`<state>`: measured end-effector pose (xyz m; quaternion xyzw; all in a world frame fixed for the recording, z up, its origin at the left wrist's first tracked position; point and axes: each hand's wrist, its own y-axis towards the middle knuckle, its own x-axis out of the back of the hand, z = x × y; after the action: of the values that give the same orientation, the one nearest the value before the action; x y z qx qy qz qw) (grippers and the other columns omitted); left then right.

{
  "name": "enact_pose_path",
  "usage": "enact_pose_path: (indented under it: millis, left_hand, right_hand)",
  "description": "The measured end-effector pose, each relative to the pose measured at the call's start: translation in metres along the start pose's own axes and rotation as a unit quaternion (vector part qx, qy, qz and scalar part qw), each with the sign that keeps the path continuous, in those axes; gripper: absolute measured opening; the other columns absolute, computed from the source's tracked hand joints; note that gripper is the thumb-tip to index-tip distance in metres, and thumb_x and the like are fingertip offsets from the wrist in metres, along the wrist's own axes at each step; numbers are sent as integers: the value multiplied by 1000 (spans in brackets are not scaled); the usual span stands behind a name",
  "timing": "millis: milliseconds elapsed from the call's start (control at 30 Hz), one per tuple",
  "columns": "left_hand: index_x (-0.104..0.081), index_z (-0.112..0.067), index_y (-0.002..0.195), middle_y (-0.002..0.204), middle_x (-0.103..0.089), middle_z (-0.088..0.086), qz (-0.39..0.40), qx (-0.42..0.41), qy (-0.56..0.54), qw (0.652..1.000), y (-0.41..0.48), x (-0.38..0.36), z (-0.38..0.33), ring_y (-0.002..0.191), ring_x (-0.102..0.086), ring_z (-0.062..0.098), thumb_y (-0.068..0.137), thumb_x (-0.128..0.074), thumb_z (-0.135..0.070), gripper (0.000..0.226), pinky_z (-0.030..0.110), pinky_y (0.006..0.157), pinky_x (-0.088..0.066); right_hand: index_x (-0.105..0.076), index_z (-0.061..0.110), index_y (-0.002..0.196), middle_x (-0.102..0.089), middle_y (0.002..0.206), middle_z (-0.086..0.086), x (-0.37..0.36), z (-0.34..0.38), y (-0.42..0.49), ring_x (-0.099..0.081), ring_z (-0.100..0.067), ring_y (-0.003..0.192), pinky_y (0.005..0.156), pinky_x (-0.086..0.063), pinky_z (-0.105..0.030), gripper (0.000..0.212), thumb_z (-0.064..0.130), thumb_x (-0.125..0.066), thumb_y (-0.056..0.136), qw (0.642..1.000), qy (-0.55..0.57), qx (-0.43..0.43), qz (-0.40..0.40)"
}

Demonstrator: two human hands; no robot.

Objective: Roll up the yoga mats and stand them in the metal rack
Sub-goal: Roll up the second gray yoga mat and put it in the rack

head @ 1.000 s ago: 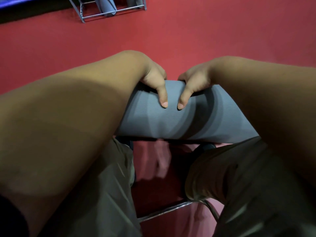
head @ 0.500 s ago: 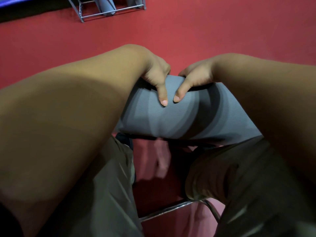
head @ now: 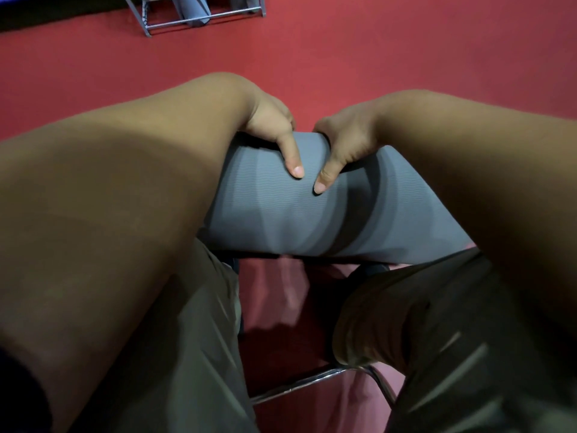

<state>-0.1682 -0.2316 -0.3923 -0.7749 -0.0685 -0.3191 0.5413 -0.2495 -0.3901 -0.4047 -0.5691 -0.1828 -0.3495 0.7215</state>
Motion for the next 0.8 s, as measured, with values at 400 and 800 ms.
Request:
enact_pose_path:
  millis: [400,800]
  left_hand:
    - [-45,-25,130,120,-62,-2,-60,-37,180,981,13,-16,-27,108,-64,29,33,-96,-80,122,50,100,-56]
    - [-68,-32,111,100,-80,-6,-32,-38,78,996,11,-5,-8,87,-79,21,49,-100,-62,76,44,85,-65]
  right_hand:
    - [-76,25,112,-83,98,4,-2,-28,10,-80,-22,91,94,-63,-46,74,62,-98,52,997,73,-24,10]
    - [-58,26,136,-71,122,5,-4,-9,3,-69,-22,112,105,-54,-41,96,61,-99,57,1000,18,3,-1]
